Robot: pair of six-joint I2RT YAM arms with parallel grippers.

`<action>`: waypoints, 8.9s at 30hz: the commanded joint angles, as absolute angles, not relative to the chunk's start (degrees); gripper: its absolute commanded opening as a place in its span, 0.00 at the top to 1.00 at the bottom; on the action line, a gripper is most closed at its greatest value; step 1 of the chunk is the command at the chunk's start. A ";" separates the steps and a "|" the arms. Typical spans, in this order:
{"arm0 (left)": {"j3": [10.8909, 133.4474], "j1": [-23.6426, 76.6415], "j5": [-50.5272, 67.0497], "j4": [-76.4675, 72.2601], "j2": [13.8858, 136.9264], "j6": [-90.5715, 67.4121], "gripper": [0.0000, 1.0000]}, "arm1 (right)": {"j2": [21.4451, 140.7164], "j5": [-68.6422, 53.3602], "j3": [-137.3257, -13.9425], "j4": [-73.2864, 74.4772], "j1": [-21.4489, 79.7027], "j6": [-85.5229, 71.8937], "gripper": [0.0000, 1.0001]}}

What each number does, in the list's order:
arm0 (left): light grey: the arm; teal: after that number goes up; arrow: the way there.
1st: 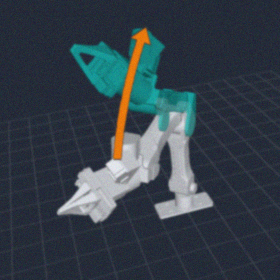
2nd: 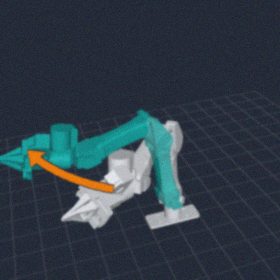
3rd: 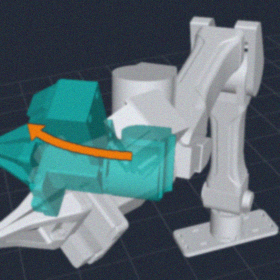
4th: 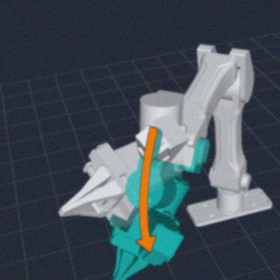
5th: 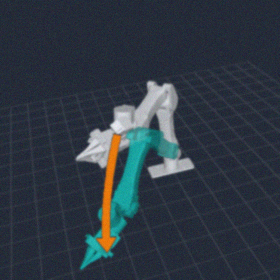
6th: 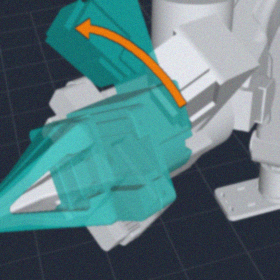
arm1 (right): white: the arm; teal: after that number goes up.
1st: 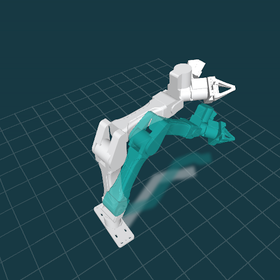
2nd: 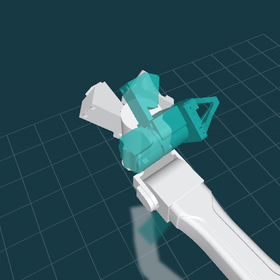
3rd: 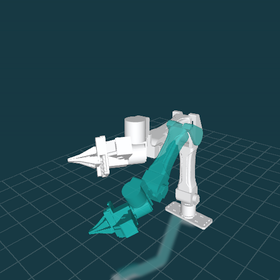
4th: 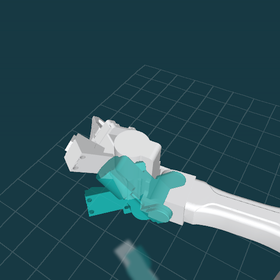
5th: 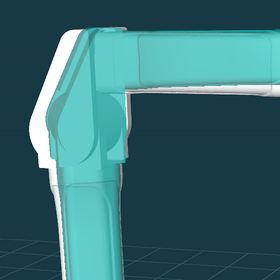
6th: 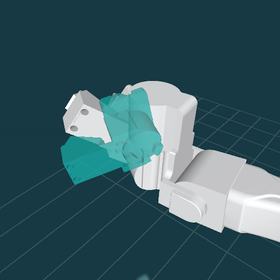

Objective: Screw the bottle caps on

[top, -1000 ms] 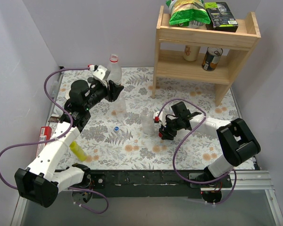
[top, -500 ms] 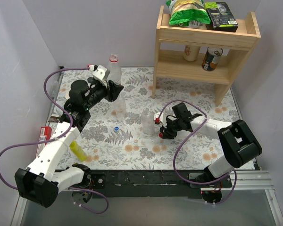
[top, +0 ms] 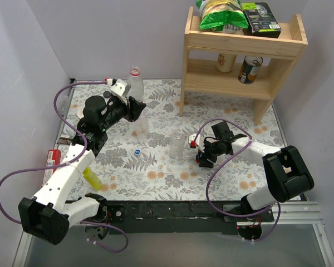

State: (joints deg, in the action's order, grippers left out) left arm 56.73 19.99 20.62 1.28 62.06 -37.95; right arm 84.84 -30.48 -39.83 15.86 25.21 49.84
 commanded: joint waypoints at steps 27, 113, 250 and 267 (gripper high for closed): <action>55.11 19.60 22.50 0.35 62.05 -38.50 0.97 | 87.28 -29.53 -39.64 15.73 26.02 47.55 0.55; 19.16 35.42 46.85 -19.59 50.80 -22.76 1.00 | 84.55 -32.17 -99.05 59.76 57.57 47.19 0.64; 19.69 36.21 37.70 -8.36 45.35 -23.73 1.00 | 94.68 -28.46 -123.02 73.40 51.85 30.91 0.13; 23.39 35.77 38.33 0.27 45.36 -22.39 1.00 | 74.46 -20.77 -90.76 49.86 53.71 41.42 0.23</action>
